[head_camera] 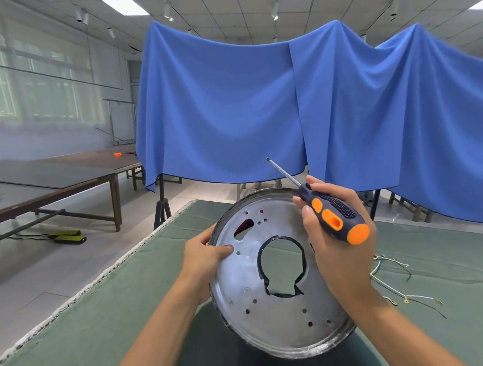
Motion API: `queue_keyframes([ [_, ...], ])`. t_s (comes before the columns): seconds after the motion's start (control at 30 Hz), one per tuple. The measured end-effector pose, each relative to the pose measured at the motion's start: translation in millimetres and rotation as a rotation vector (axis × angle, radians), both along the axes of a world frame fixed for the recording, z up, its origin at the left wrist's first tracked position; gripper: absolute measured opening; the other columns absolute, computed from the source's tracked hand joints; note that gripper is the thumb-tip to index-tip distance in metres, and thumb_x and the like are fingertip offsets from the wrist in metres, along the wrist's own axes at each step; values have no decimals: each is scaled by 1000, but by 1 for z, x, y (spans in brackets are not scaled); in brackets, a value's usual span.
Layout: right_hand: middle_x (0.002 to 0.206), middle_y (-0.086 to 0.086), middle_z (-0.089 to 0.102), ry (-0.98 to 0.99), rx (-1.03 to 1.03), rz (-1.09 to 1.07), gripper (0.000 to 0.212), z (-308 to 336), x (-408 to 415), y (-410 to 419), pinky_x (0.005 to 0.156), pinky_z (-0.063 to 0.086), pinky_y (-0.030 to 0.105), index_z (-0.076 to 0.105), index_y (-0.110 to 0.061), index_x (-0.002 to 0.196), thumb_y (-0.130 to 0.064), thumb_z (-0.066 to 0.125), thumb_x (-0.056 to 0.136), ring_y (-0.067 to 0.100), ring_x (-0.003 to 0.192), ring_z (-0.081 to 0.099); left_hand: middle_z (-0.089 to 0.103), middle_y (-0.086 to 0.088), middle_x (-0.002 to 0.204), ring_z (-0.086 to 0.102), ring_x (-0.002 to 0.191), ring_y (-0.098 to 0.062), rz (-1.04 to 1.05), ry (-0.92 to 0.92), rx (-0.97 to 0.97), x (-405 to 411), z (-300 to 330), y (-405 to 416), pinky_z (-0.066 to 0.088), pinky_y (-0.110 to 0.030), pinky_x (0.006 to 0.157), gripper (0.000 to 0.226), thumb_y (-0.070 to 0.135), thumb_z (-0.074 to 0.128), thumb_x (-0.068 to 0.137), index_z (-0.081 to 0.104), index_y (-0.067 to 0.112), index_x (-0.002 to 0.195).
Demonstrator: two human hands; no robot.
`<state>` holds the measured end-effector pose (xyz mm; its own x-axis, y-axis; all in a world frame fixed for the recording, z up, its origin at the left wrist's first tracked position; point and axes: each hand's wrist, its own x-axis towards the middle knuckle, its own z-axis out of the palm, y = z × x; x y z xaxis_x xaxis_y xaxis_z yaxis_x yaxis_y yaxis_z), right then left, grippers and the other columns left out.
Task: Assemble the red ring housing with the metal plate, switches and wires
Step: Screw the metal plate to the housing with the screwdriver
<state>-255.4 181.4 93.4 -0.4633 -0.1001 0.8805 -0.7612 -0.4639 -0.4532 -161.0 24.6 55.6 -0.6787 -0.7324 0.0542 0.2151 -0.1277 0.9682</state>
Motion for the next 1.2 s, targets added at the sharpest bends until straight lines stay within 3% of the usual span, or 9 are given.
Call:
queue_keyframes([
  [0.2, 109, 3, 69, -23, -10, 107, 24, 5, 16, 1, 82, 56, 50, 64, -9, 104, -10, 66, 81, 28, 94, 70, 73, -9, 85, 70, 73, -30, 151, 68, 153, -15, -12, -7, 58, -40, 69, 39, -16, 59, 79, 66, 22, 88],
  [0.3, 103, 5, 71, -41, -29, 142, 20, 2, 22, 3, 80, 54, 56, 67, -13, 98, -15, 68, 78, 33, 94, 69, 73, -5, 81, 70, 70, -26, 217, 110, 183, -17, -20, -8, 59, -38, 65, 40, -16, 59, 79, 65, 19, 100],
  [0.4, 99, 5, 71, -55, -26, 141, 20, -2, 28, 4, 76, 55, 56, 66, -7, 93, -15, 68, 75, 33, 92, 69, 74, 0, 72, 71, 62, -21, 235, 135, 176, -15, -24, -7, 60, -33, 57, 42, -15, 60, 79, 64, 21, 100],
  [0.57, 93, 0, 70, -67, 4, 177, 16, -5, 34, 5, 62, 60, 48, 68, -11, 88, -13, 65, 72, 25, 80, 71, 72, -2, 83, 70, 68, -22, 254, 131, 146, -16, -25, -5, 60, -35, 64, 43, -14, 61, 80, 63, 22, 105],
  [0.73, 91, 2, 70, -88, 44, 133, 17, -9, 30, 1, 65, 58, 53, 70, -26, 83, -18, 65, 69, 32, 83, 69, 73, -4, 88, 70, 75, -25, 257, 132, 105, -19, -28, -7, 60, -38, 70, 40, -14, 61, 79, 67, 20, 102],
  [1.0, 93, 1, 71, -78, 66, 103, 16, -11, 28, -2, 67, 58, 53, 70, -26, 85, -20, 65, 70, 31, 84, 69, 74, -1, 82, 71, 72, -24, 247, 144, 94, -21, -29, -7, 60, -37, 68, 43, -14, 61, 79, 67, 27, 90],
  [1.2, 93, 0, 71, -74, 78, 101, 17, -11, 28, -3, 68, 57, 53, 69, -26, 86, -20, 66, 71, 32, 84, 69, 74, -1, 85, 71, 75, -24, 245, 150, 91, -20, -30, -9, 59, -35, 67, 42, -13, 61, 80, 67, 26, 94],
])
